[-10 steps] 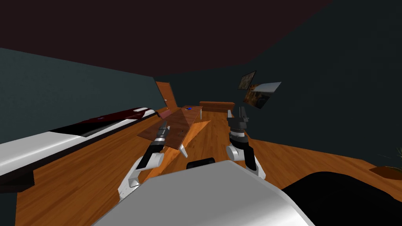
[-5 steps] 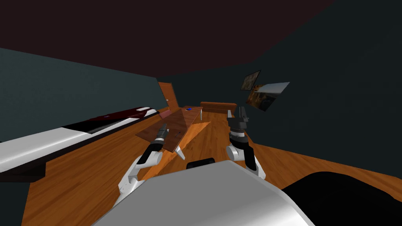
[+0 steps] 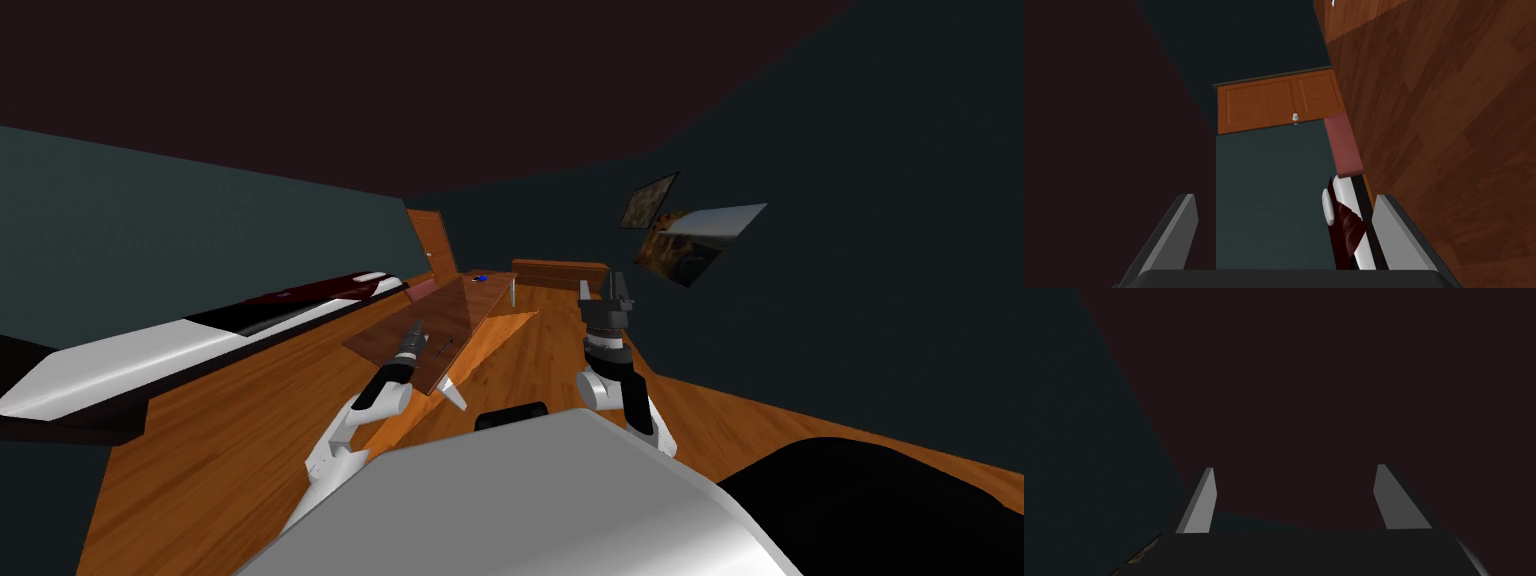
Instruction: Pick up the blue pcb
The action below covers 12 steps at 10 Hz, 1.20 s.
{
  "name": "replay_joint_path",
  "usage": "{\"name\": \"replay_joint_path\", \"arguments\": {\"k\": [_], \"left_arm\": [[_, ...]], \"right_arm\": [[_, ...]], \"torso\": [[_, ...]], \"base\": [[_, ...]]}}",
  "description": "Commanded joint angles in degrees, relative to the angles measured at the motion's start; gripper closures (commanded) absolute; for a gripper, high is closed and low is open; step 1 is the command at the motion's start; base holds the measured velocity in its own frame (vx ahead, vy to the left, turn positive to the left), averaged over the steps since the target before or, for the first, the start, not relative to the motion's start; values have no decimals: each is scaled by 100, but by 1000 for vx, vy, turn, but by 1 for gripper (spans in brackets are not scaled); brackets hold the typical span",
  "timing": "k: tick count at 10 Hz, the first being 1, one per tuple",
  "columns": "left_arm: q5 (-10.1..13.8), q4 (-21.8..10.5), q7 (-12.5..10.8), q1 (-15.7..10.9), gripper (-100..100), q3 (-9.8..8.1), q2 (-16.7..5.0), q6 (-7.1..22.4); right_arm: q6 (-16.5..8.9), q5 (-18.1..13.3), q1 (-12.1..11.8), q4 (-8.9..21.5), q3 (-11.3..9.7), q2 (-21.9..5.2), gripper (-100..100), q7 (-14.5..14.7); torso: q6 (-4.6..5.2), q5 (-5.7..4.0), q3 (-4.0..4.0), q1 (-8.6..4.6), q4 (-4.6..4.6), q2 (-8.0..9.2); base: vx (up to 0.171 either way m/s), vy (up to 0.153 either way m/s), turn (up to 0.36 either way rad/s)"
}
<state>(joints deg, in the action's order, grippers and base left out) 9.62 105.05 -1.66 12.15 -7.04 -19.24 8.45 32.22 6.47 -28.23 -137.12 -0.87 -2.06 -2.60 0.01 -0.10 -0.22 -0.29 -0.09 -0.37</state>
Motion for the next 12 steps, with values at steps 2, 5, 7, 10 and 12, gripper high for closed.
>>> {"name": "replay_joint_path", "arguments": {"k": [2,5,7,10,12], "left_arm": [[205,-395,-75,-168,-100,-195,-36,477],[298,-594,-117,-255,-100,-292,-45,707],[480,-991,-211,-422,-100,-493,-48,1054],[652,-1328,-316,-575,-100,-698,-32,1467],[733,-1575,-372,-645,-100,-799,-19,1635]], "right_arm": [[0,0,-1,0,0,0,0,0],[0,0,0,0,0,0,0,0],[0,0,-1,0,0,0,0,0],[0,0,-1,0,0,0,0,0],[0,0,0,0,0,0,0,0]], "torso": [[-1,2,-6,4,-2,-12],[-1,-2,-4,-10,-2,-8],[-1,3,-10,7,-4,-17],[-1,2,-8,5,-3,-13],[1,1,-14,8,-6,-23]], "base": [[117,-117,117],[84,-117,68],[139,-101,117],[110,-108,112],[109,-77,69]]}}
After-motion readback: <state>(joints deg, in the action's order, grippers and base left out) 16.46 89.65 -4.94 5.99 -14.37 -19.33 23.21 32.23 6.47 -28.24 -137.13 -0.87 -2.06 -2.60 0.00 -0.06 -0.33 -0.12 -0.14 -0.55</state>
